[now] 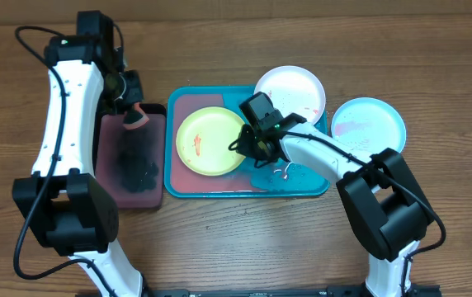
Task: Clean dirty plates on tray and stack at the side
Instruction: 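Drag the yellow plate toward the tray center with right gripper, then scrub the yellow plate with the sponge in the left gripper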
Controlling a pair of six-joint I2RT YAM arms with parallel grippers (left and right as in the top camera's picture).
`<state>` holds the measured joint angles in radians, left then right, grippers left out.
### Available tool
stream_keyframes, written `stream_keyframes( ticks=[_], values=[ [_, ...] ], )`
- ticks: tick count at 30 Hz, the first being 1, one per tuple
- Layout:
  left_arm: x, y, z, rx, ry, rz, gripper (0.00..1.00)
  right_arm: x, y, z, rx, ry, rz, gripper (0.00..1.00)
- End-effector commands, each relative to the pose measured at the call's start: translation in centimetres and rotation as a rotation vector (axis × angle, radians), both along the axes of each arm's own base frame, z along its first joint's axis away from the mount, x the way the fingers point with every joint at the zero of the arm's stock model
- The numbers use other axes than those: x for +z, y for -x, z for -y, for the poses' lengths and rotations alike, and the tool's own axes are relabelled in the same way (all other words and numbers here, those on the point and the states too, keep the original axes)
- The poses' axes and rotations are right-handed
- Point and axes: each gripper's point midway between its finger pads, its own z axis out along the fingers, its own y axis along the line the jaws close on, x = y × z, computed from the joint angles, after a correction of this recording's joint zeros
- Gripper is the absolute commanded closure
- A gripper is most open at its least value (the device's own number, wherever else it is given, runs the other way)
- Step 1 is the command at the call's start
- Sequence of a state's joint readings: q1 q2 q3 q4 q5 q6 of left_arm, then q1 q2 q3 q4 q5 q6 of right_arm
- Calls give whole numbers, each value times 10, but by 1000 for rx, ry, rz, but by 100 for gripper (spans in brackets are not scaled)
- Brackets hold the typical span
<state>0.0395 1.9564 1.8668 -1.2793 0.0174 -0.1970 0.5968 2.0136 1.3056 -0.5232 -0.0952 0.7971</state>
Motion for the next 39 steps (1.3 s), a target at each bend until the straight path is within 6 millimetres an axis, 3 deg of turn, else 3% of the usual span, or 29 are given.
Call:
stream_keyframes(
  ticks=[1,6,9,14,18,26,36,38,39],
  values=[
    [4,-5,26,-19,11,29,96,10,-8,-15,1,-56,18,94],
    [-1,-12,62,-103,6,64,96,8,-1,-13,31,-52,-13,76],
    [-14,-12,76,-136,8,67,96,9,-2,-12,65,-68,-15,73],
    [-47,-8,87,-185,18,52,96,13,-15,-3,112,-87,20,74],
    [-74,-5,105,-294,65,63,96,16,-25,3,122,-94,49,83],
    [-118,12,126,-379,61,61,96,17,-26,1,140,-92,64,94],
    [-150,33,96,-274,-92,4,96,10,-25,1,131,-92,47,97],
    [-152,41,112,-374,-13,-20,96,10,-25,0,134,-97,44,96],
    [-151,50,132,-493,97,-30,96,10,-24,0,135,-100,43,96]
  ],
)
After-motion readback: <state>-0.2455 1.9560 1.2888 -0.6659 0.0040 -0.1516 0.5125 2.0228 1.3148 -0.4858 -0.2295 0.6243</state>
